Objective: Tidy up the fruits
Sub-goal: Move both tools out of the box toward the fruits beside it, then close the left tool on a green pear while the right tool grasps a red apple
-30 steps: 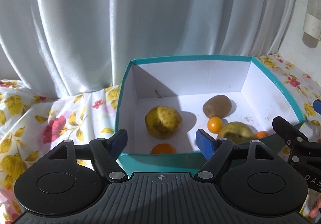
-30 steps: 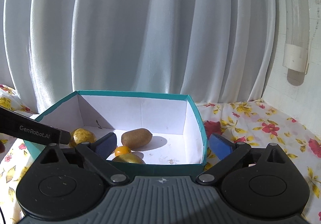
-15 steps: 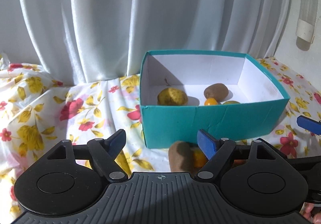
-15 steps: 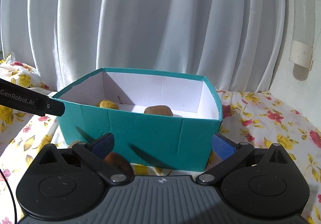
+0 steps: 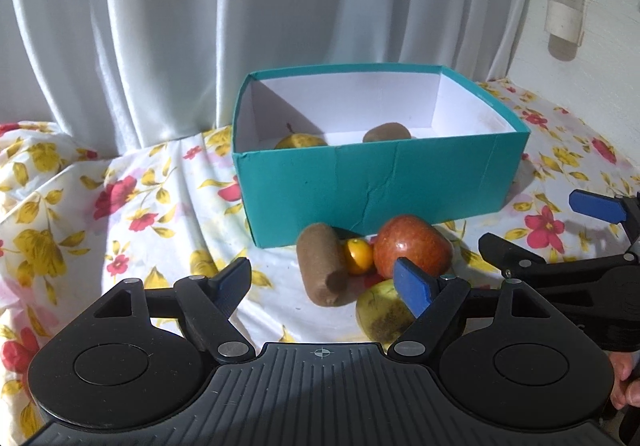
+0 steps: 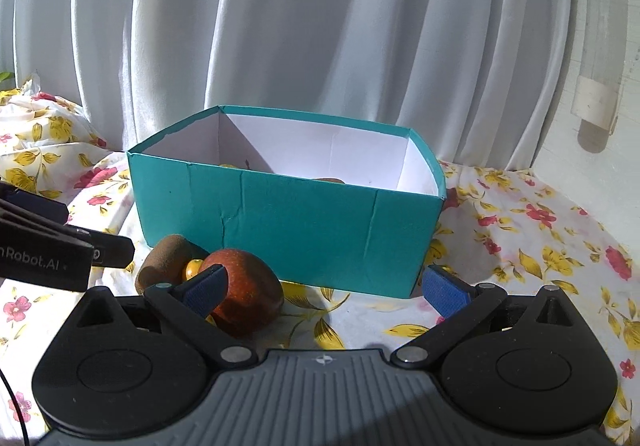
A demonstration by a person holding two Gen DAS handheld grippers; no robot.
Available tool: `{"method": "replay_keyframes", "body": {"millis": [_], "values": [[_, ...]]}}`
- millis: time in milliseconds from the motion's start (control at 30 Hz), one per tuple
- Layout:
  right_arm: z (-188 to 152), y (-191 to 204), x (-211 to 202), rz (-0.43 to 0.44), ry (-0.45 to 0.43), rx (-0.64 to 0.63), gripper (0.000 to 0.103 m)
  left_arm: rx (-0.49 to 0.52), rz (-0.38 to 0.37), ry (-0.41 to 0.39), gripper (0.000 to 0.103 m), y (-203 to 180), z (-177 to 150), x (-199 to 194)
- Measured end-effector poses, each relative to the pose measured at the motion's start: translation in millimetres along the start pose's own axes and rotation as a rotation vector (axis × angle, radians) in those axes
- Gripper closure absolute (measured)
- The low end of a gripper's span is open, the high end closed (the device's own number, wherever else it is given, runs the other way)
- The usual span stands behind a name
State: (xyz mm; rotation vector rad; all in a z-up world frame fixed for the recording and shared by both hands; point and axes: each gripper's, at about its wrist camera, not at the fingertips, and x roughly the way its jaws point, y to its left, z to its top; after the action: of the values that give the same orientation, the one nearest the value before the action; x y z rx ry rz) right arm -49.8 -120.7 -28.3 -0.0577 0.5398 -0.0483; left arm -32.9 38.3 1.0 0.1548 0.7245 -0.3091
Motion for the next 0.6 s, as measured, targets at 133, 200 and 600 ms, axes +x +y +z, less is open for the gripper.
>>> {"method": "replay_keyframes", "body": {"millis": [133, 200, 600], "values": [[-4, -7, -4, -0.011, -0.005, 0.027, 0.000, 0.024, -0.018, 0.006, 0.020, -6, -7, 2], [-5, -10, -5, -0.013, -0.002, 0.036, 0.000, 0.039, -0.025, 0.010, 0.020, -9, -11, 3], [-10, -16, -1, -0.022, 0.019, 0.046, 0.000, 0.117, -0.100, 0.042, 0.019, -31, -29, 26]]}}
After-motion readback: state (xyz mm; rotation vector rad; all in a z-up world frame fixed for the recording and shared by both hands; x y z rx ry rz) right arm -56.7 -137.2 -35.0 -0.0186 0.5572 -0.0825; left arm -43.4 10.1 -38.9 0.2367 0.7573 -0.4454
